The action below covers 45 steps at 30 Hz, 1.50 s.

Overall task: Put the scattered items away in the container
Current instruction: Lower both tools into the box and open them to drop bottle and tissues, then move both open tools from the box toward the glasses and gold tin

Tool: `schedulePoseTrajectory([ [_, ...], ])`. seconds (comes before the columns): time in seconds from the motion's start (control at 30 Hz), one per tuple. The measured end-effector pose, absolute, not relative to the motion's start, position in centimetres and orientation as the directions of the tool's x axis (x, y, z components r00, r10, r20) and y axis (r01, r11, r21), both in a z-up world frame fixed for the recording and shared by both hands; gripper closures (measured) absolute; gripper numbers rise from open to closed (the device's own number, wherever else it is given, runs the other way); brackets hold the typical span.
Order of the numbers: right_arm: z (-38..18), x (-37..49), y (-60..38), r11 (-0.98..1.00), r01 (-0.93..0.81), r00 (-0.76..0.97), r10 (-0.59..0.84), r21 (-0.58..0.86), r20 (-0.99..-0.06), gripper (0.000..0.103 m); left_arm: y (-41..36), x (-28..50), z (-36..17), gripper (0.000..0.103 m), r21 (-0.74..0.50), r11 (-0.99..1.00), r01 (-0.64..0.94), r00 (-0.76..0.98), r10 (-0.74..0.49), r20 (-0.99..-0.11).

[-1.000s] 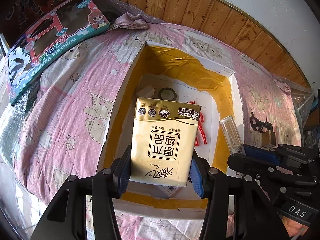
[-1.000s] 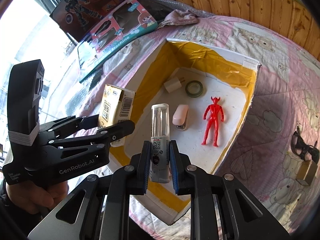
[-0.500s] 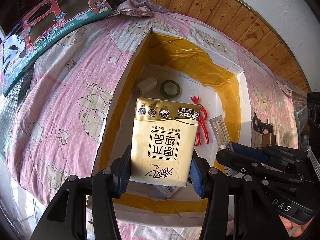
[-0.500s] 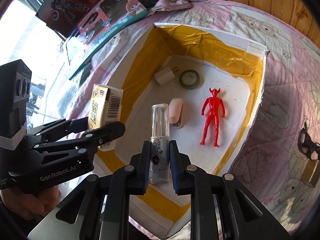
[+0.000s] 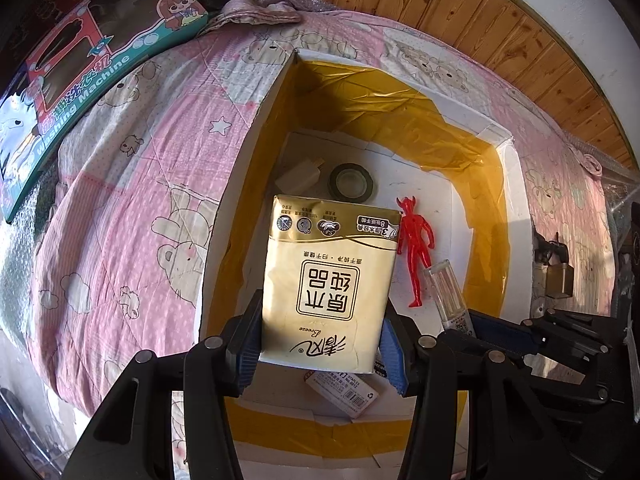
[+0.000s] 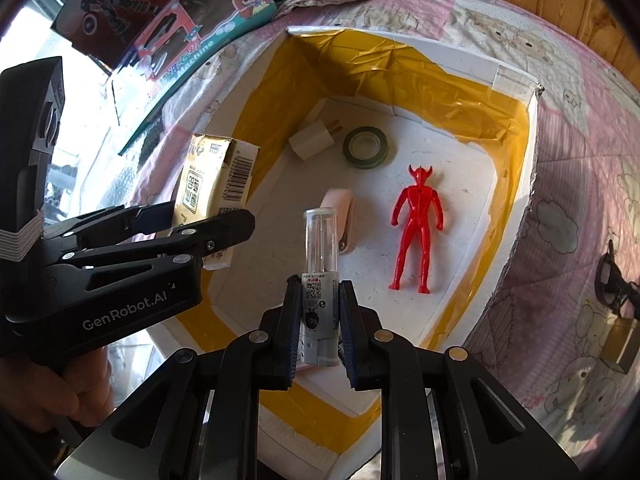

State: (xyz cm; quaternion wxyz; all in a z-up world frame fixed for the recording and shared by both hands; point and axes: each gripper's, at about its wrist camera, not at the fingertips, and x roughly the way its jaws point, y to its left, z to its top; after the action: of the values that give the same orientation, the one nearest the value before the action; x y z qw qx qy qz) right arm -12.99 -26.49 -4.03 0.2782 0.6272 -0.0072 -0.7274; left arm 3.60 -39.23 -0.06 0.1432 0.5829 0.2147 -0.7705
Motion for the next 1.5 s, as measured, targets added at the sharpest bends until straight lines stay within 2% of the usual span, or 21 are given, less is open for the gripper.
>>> schedulePoseTrajectory([
  [0.1, -4.4, -13.1, -26.3, -0.850, 0.371, -0.054, -0.421, 0.373, -0.905, 0.081, -39.4, 3.1, -0.7, 0.049, -0.147, -0.871, 0.469, -0.262, 0.022, -0.965],
  [0.17, -4.6, -13.2, -26.0, -0.850, 0.348, -0.051, -0.437, 0.394, -0.898, 0.071, -39.7, 3.0, -1.4, 0.048, -0.152, -0.866, 0.477, -0.252, 0.031, -0.967],
  [0.3, -3.8, -12.8, -25.0, -0.849, 0.330, -0.063, -0.456, 0.412, -0.888, 0.070, -40.8, 3.8, -1.9, 0.048, -0.172, -0.835, 0.523, -0.245, 0.046, -0.969],
  [0.57, -0.6, -9.8, -22.9, -0.824, 0.382, -0.121, -0.493, 0.418, -0.862, 0.071, -42.2, 6.7, 1.5, 0.048, -0.242, -0.796, 0.554, -0.329, 0.058, -0.943],
  [0.8, 0.6, -7.1, -21.1, -0.794, 0.421, -0.166, -0.543, 0.438, -0.823, 0.074, -38.8, 8.2, 3.3, 0.048, -0.185, -0.849, 0.495, -0.341, 0.006, -0.940],
  [0.93, 0.5, -6.0, -18.1, -0.814, 0.356, -0.209, -0.549, 0.460, -0.809, 0.073, -35.5, 8.6, 4.5, 0.048, -0.169, -0.880, 0.444, -0.352, 0.002, -0.936],
  [1.3, 0.5, -4.1, -7.2, -0.857, 0.103, -0.363, -0.506, 0.506, -0.783, 0.071, -26.4, 4.3, 7.3, 0.047, -0.201, -0.950, 0.241, -0.368, 0.102, -0.924],
  [1.5, 0.3, -3.8, -0.6, -0.856, -0.058, -0.457, -0.435, 0.514, -0.776, 0.068, -20.2, -0.3, 8.2, 0.039, -0.231, -0.969, 0.084, -0.370, 0.185, -0.911],
])
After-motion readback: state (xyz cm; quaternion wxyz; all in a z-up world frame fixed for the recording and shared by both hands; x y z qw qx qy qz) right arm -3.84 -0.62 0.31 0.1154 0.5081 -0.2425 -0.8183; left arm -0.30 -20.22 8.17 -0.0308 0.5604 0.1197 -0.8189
